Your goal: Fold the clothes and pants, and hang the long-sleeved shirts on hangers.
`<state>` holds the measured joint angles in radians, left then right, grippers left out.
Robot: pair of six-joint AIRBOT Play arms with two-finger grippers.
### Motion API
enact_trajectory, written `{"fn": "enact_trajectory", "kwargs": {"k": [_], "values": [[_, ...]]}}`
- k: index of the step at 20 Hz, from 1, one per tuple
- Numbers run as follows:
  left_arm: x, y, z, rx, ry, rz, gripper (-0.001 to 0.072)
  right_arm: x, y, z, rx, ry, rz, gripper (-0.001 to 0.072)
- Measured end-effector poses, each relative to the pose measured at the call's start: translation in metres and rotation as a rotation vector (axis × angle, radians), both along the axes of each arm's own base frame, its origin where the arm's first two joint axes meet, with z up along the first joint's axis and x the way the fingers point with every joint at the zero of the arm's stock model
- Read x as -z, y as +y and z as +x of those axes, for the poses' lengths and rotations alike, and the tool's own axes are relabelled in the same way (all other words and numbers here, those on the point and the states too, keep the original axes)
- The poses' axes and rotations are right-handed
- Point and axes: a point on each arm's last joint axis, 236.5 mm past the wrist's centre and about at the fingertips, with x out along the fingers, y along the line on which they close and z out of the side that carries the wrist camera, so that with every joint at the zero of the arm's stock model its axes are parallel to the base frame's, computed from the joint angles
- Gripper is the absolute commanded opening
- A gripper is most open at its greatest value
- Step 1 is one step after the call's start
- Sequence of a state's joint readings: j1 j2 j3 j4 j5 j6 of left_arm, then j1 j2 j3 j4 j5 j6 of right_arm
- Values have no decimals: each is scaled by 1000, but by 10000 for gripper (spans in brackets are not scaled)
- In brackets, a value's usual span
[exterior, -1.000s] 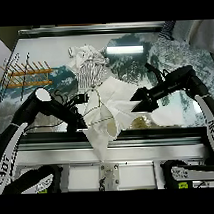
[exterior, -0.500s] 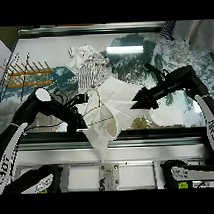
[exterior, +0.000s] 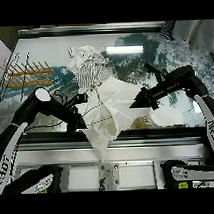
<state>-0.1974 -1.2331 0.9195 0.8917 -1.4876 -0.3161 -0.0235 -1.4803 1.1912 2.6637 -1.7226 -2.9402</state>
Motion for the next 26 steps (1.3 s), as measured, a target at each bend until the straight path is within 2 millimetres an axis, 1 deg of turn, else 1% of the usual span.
{"fn": "enact_trajectory", "kwargs": {"k": [1,2,9,15,19,23,26], "values": [[0,0,0,0,0,0,409,0,0,0,0,-1,0,17],[-1,-1,0,-4,5,-2,436,0,0,1,3,-2,-1,17],[2,1,4,-169,105,62,435,2,0,6,25,-13,-8,15],[3,1,8,-260,155,89,435,3,0,10,22,-61,-2,12],[4,11,22,-365,175,97,435,3,0,14,37,-77,-8,12],[3,25,34,-446,187,96,435,2,0,12,29,-83,-4,12],[-5,35,47,-506,180,88,435,0,0,12,28,-90,-4,12]]}}
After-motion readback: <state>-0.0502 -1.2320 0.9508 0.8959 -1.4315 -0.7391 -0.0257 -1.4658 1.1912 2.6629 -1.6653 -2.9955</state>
